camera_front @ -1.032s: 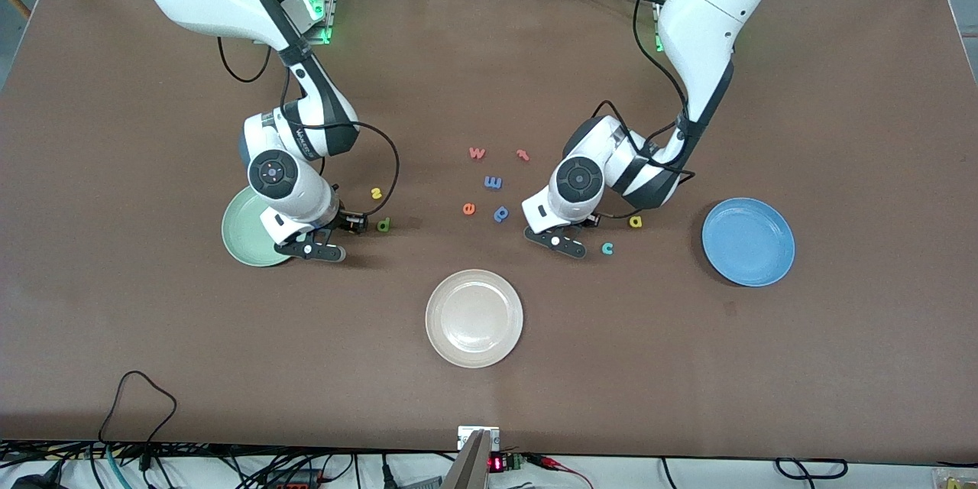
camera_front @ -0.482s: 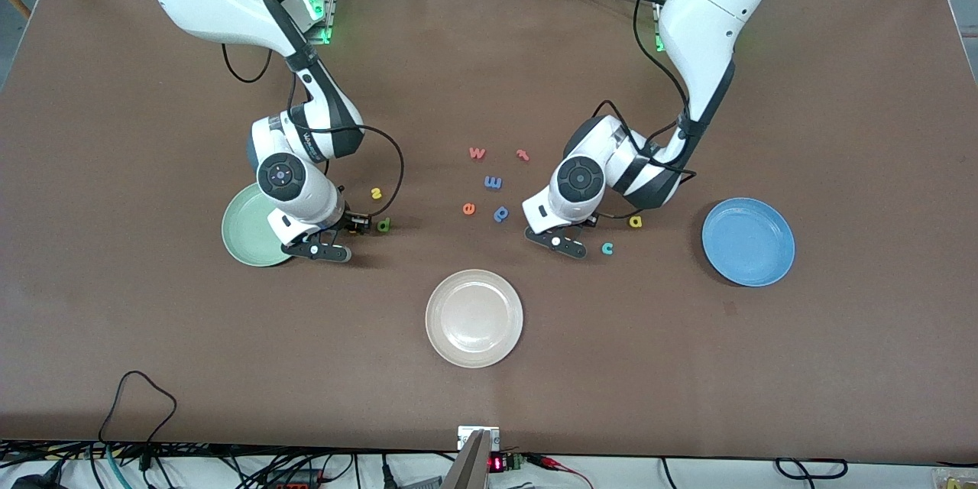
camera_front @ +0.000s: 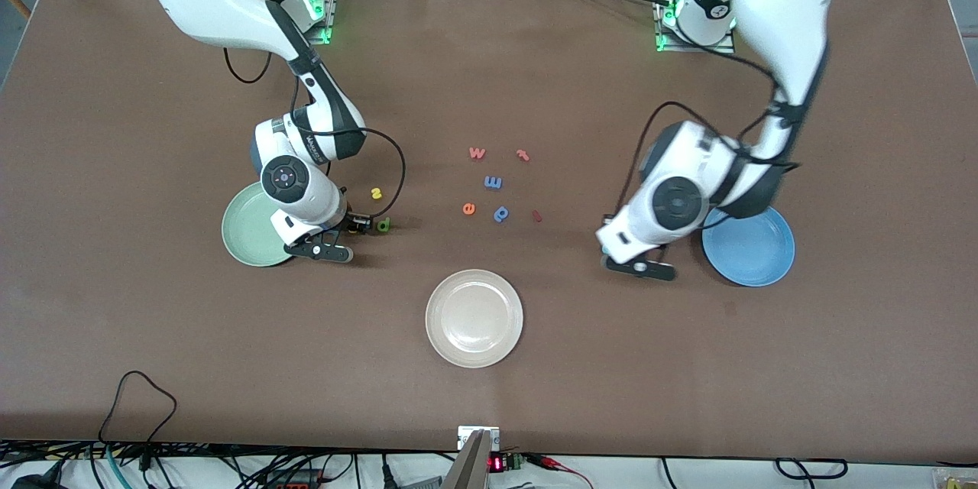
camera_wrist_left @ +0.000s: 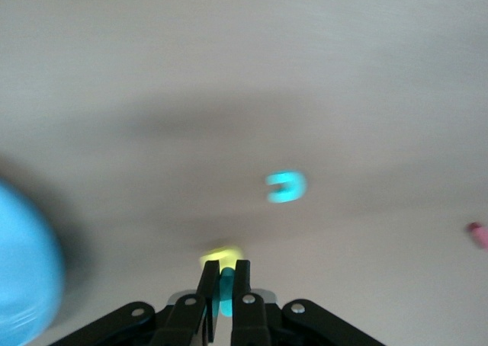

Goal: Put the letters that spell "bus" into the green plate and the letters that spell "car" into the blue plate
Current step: 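Drop the u on the green plate while the left gripper drops r on blue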

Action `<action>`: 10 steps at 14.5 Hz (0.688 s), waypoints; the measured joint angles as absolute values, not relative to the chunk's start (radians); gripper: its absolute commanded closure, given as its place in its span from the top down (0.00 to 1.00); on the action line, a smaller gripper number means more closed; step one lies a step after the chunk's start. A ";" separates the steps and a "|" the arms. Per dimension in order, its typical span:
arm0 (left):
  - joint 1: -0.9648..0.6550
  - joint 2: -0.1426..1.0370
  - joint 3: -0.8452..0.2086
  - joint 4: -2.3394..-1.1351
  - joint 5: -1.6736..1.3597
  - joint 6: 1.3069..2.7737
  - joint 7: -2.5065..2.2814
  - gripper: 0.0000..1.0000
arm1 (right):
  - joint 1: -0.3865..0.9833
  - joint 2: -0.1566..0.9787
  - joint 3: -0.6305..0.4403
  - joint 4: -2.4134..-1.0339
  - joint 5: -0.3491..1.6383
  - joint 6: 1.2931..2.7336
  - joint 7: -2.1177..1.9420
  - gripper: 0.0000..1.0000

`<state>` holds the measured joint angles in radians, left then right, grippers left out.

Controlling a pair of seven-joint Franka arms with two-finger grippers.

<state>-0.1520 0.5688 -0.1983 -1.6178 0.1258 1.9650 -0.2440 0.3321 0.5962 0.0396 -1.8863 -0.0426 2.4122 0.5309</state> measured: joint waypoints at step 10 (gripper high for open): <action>0.194 0.576 -0.195 -1.681 0.164 1.983 0.105 0.25 | 0.342 0.607 0.040 -1.884 -0.042 2.427 0.537 0.00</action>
<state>0.1939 0.5761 -0.1953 -1.6813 0.1643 1.9834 0.1047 0.3418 0.6067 0.0399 -1.8840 -0.0424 2.4268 0.5374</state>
